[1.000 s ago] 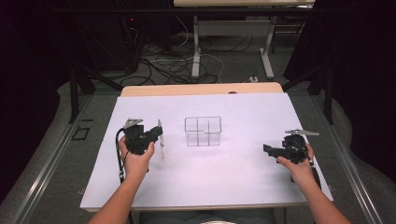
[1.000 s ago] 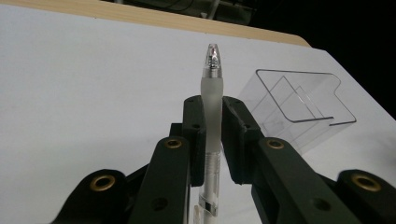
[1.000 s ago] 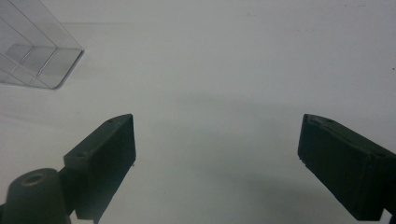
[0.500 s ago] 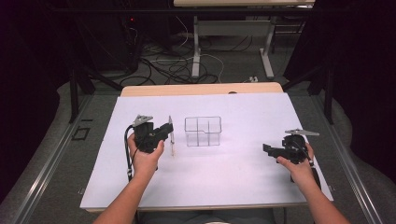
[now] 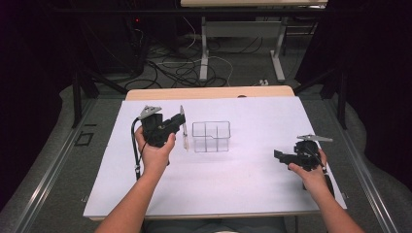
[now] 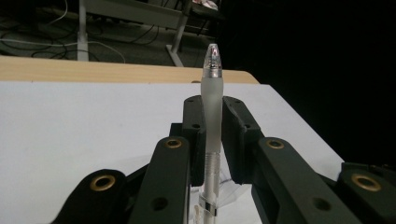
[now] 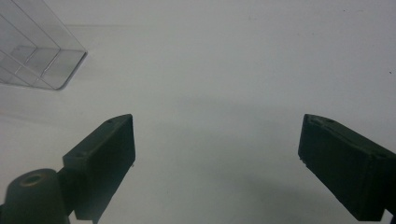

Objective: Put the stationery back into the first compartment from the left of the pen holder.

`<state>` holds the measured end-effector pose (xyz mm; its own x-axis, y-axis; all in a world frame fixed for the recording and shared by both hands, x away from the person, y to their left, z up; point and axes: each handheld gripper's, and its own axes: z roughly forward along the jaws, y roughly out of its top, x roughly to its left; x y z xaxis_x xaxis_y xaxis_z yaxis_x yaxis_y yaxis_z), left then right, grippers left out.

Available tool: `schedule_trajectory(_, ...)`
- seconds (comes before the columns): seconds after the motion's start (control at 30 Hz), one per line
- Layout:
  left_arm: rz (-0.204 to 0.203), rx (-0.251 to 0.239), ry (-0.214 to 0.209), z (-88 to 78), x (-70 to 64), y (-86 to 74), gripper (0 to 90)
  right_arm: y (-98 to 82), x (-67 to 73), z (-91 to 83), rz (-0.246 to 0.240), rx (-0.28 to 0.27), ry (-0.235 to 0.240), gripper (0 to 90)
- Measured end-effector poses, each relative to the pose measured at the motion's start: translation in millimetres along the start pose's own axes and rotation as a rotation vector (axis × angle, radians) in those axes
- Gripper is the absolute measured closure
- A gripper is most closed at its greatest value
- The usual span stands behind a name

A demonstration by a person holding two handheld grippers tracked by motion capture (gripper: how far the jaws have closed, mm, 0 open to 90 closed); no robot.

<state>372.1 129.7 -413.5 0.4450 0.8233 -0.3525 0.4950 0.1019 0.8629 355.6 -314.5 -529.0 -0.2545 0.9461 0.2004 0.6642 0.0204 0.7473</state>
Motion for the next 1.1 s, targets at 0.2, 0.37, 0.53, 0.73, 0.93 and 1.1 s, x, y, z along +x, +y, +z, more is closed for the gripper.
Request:
schedule_trajectory(0.2,0.007,-0.017,-0.012,8.1,-9.1,16.3,80.1,-0.9,-1.7,1.1,0.005,0.006,0.0,7.6)
schedule_trajectory(0.37,0.014,-0.023,-0.009,16.6,-14.2,25.2,80.1,-1.2,-1.5,3.0,0.003,0.011,0.014,2.0)
schedule_trajectory(0.53,0.016,-0.022,-0.002,23.9,-15.6,30.4,80.1,-1.5,0.2,5.1,-0.011,0.025,0.009,0.0)
schedule_trajectory(0.73,0.005,-0.028,0.009,31.7,-14.9,33.8,80.1,-2.3,-0.3,7.8,-0.01,0.032,-0.005,0.0)
schedule_trajectory(0.93,-0.003,-0.033,0.03,40.3,-13.9,34.8,80.1,-2.5,-1.3,10.2,-0.007,0.031,-0.026,0.0)
schedule_trajectory(1.1,-0.003,-0.039,0.049,46.3,-12.0,35.4,80.1,-2.9,-1.5,10.9,-0.008,0.027,-0.021,0.0)
